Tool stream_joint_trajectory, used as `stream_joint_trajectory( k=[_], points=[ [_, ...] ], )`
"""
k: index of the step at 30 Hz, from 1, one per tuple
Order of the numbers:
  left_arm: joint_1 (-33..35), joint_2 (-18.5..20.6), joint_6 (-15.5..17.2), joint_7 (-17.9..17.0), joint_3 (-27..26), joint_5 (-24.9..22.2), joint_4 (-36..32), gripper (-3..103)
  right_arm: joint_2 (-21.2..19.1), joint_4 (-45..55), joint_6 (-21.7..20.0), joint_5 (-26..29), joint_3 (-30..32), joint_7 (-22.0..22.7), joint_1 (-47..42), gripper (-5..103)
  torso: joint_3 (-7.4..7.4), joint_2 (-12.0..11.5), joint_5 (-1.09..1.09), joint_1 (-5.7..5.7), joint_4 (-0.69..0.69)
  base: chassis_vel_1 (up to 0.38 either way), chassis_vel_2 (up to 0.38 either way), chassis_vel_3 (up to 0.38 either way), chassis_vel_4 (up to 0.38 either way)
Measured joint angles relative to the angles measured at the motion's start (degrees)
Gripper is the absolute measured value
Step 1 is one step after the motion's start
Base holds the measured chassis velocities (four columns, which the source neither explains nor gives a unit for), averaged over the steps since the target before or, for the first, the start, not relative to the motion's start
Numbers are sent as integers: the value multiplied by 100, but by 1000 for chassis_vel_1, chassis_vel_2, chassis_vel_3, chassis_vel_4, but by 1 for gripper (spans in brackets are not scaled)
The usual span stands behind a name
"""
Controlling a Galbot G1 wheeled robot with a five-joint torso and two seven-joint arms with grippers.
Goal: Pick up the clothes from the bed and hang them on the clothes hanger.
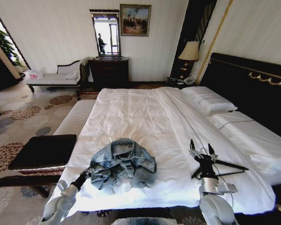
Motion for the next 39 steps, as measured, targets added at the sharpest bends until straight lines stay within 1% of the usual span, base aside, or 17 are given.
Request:
stream_joint_trajectory(
  k=[4,5,6,8,12,15,16,17,19,20,22,23,25,28,31,35,39],
  points=[
    [45,0,9,-55,-75,-19,-52,9,-27,-136,-1,25,-98,-3,83,100,0,0,0,0,0,0,0,0,0],
    [45,0,9,-55,-75,-19,-52,9,-27,-136,-1,25,-98,-3,83,100,0,0,0,0,0,0,0,0,0],
    [59,0,2,-93,-110,-27,-55,4,-42,-174,-8,50,-137,-12,118,100,0,0,0,0,-1,0,0,0,0],
    [79,0,-12,-162,-181,-66,-64,2,-80,-232,-26,95,-199,-53,176,100,0,0,0,0,-1,0,0,0,0],
    [133,24,-69,-337,-398,-150,-128,2,-278,-428,-72,359,-483,-330,377,100,0,0,-1,0,-1,0,0,0,0],
    [211,48,-170,-444,-581,-127,-218,2,-610,-634,-233,874,-907,-506,561,100,0,0,0,0,0,0,0,0,0],
    [211,48,-170,-444,-581,-127,-218,2,-610,-634,-233,874,-907,-506,561,100,0,0,0,0,0,0,0,0,0],
    [244,50,-195,-468,-634,-113,-244,2,-736,-701,-314,1167,-1076,-518,639,100,0,0,0,0,0,0,0,0,0],
    [347,48,-268,-502,-714,2,-310,2,-971,-885,-549,1822,-1506,-330,906,100,0,0,1,0,0,0,0,0,0],
    [347,48,-268,-502,-714,2,-310,2,-971,-885,-549,1822,-1506,-330,906,100,0,0,1,0,0,0,0,0,0],
    [422,25,-321,-508,-715,149,-351,2,-1165,-1102,-729,2219,-1838,-171,1184,100,0,0,0,0,1,0,0,0,0],
    [422,25,-321,-508,-715,149,-351,2,-1165,-1102,-729,2219,-1838,-171,1184,100,0,0,0,0,1,0,0,0,0],
    [456,-42,-346,-530,-678,319,-413,2,-1420,-1291,-982,2645,-2138,-95,1447,100,0,0,1,0,1,0,0,0,0],
    [458,-84,-347,-542,-655,368,-449,2,-1598,-1377,-1124,2891,-2278,-92,1580,100,0,0,-1,0,1,0,0,0,0],
    [448,-120,-347,-559,-648,399,-505,2,-1925,-1603,-1371,3300,-2522,-357,1787,100,0,0,0,0,0,0,0,0,0],
    [447,-99,-347,-560,-685,397,-578,2,-2082,-1743,-1535,3648,-2679,-662,1880,100,0,0,0,0,0,0,0,0,0],
    [424,-81,-347,-560,-701,387,-621,2,-2112,-1911,-1605,3708,-2823,-913,1916,100,0,0,1,0,0,0,0,0,0]
  ],
)
